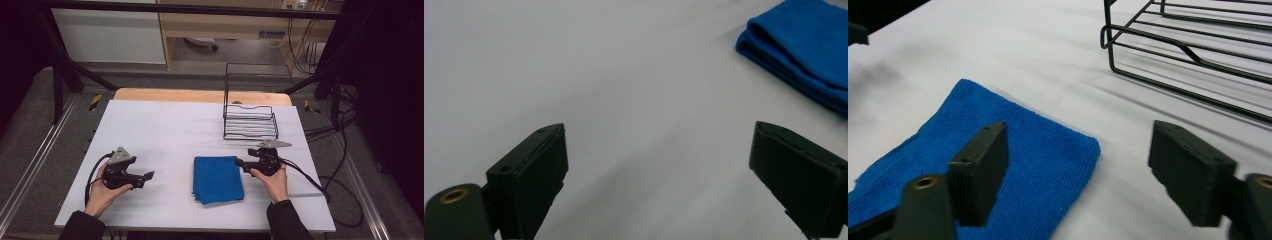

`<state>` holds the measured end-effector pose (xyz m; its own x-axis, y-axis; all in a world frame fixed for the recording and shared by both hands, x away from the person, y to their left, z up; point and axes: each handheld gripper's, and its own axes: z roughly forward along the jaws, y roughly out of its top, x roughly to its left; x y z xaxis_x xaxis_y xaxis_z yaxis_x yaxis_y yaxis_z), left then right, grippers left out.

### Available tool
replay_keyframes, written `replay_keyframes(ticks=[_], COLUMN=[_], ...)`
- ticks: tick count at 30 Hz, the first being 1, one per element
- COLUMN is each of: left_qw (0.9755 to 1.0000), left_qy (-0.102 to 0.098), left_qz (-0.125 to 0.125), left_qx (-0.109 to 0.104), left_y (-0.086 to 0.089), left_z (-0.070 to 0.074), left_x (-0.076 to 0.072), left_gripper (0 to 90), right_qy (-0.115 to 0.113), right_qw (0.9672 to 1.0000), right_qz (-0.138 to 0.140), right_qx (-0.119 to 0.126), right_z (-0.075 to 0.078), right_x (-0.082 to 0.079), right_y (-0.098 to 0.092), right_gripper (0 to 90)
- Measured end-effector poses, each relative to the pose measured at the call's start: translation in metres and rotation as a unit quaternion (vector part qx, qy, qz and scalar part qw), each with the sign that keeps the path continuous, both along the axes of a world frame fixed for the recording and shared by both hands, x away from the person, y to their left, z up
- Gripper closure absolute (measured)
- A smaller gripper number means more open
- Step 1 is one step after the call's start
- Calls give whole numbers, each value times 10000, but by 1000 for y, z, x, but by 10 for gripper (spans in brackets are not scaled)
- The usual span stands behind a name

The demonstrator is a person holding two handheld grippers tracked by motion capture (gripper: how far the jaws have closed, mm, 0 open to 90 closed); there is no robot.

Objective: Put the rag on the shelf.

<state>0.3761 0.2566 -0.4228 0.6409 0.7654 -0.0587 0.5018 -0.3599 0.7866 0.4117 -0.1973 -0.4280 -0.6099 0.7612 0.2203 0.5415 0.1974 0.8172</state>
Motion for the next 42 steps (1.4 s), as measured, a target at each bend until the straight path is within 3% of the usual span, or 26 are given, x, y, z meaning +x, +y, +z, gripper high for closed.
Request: replay_keyframes(ticks=[9, 23, 27, 30, 33, 36, 42], left_qw=[9998, 9995, 9994, 9992, 9989, 9985, 9976], left_qy=[-43, 198, 183, 292, 377, 428, 541], left_qz=[-209, -233, -230, -249, -258, -205, -154], left_qx=[45, 16, 167, 101, 93, 260, 413], left_y=[-37, -101, -114, -124, -134, -145, -149], left_z=[10, 13, 12, 10, 6, -2, -10], left_x=[12, 41, 46, 51, 55, 59, 64], left_gripper=[95, 143, 167, 195, 280, 334, 449], right_qy=[20, 36, 59, 61, 53, 29, 61], right_qw=[9999, 10000, 10000, 9999, 9999, 9999, 9999], right_qz=[160, 66, 59, 56, 61, 54, 80], right_qx=[44, -18, -45, -61, -69, -91, -95], right_z=[-3, -8, -8, -8, -7, -7, -7], right_x=[-10, -16, -17, -17, -17, -18, -17], right_y=[-15, -24, -24, -24, -25, -25, -25], right_gripper=[62, 34, 34, 34, 37, 41, 48])
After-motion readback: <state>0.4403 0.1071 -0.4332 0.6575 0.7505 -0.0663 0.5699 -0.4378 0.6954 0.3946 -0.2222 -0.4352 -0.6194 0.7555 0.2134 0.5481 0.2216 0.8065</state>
